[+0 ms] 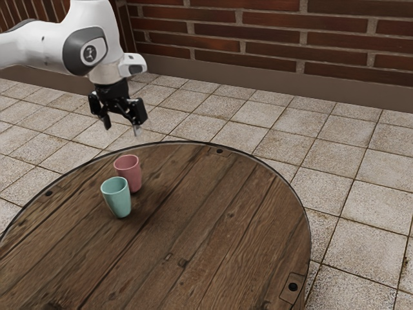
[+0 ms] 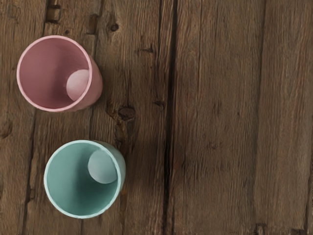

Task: Place the right cup onto the left cup

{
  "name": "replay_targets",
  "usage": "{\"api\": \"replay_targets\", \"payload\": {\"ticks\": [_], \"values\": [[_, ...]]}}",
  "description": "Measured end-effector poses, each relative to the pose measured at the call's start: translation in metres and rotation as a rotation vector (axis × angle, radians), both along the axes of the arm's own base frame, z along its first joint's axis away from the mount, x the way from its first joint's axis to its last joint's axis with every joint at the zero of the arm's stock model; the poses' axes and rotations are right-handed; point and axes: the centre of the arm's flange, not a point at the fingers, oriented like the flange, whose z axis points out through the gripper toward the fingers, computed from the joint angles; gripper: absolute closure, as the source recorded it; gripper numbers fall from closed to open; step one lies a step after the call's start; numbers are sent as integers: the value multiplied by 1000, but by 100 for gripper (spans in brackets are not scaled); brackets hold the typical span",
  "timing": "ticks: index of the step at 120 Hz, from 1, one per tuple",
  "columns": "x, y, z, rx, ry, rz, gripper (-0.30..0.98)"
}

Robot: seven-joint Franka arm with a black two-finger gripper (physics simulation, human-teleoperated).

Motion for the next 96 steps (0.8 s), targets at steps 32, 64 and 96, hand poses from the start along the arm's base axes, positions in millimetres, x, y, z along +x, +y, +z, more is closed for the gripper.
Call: {"api": "replay_targets", "payload": {"ticks": [32,64,96], "values": [[-25,7,-84,-14,190,40,0],[-1,10,-151,-6,153,54,0],[1,15,-205,-4,151,73,0]]}}
